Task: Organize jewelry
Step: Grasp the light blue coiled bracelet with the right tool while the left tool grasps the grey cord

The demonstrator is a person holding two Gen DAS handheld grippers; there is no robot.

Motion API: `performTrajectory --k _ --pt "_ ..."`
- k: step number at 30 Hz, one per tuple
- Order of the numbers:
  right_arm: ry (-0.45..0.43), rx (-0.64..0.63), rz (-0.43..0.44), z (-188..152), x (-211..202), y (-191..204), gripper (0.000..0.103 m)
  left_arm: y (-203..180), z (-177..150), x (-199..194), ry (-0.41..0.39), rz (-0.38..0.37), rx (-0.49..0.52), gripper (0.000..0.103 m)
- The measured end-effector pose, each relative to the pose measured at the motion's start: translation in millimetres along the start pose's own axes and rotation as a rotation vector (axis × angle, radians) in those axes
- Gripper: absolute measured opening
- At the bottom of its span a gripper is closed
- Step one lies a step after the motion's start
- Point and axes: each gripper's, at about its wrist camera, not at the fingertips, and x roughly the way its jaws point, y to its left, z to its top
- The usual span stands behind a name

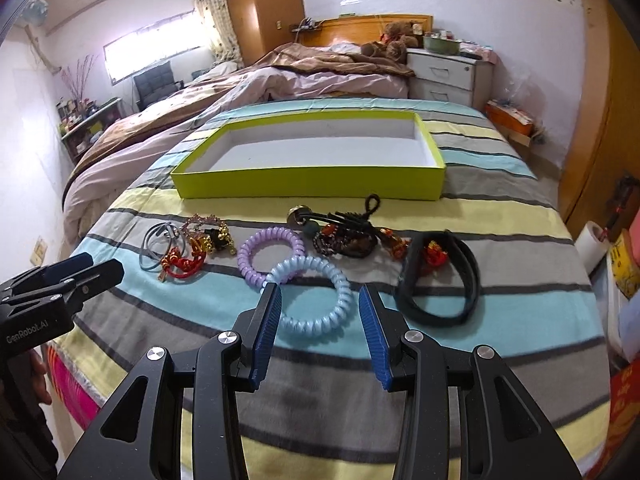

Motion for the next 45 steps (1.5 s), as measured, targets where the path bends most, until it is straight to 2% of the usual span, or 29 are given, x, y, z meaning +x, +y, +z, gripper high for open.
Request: performTrajectory --k 9,12,14,16,19,27,30,38,45 --pt "0.053 -0.035 -0.048 4 20 -3 0.041 17 6 13 0.048 0.006 -0.009 0.072" --pt "0.065 -0.038 -0.050 4 23 -4 0.024 18 7 18 0.075 -0.009 -0.012 0.072" --pt "0.065 -0.042 -0.054 5 24 -5 0.021 19 8 23 0.090 -0.018 -0.016 0.072" --pt "0.062 -0.037 -0.048 5 23 -7 0.011 20 8 27 0.107 -0.016 -0.020 0.072" --pt "0.053 -0.028 -0.057 4 22 -10 0.010 18 14 30 0.099 0.031 -0.005 0.072" --pt "0.013 0.009 -0.038 6 12 -17 0.010 17 32 40 0.080 -0.010 -0.005 0.069" --pt "0.006 0.017 -0.036 9 10 -17 0.010 11 38 47 0.072 0.036 0.053 0.069" --pt "-0.003 0.007 -0.013 14 9 -10 0.010 -2 41 67 0.119 0.007 0.100 0.069" --pt "-0.006 0.006 -0.008 20 11 -10 0.010 -5 46 75 0.114 0.019 0.106 0.068"
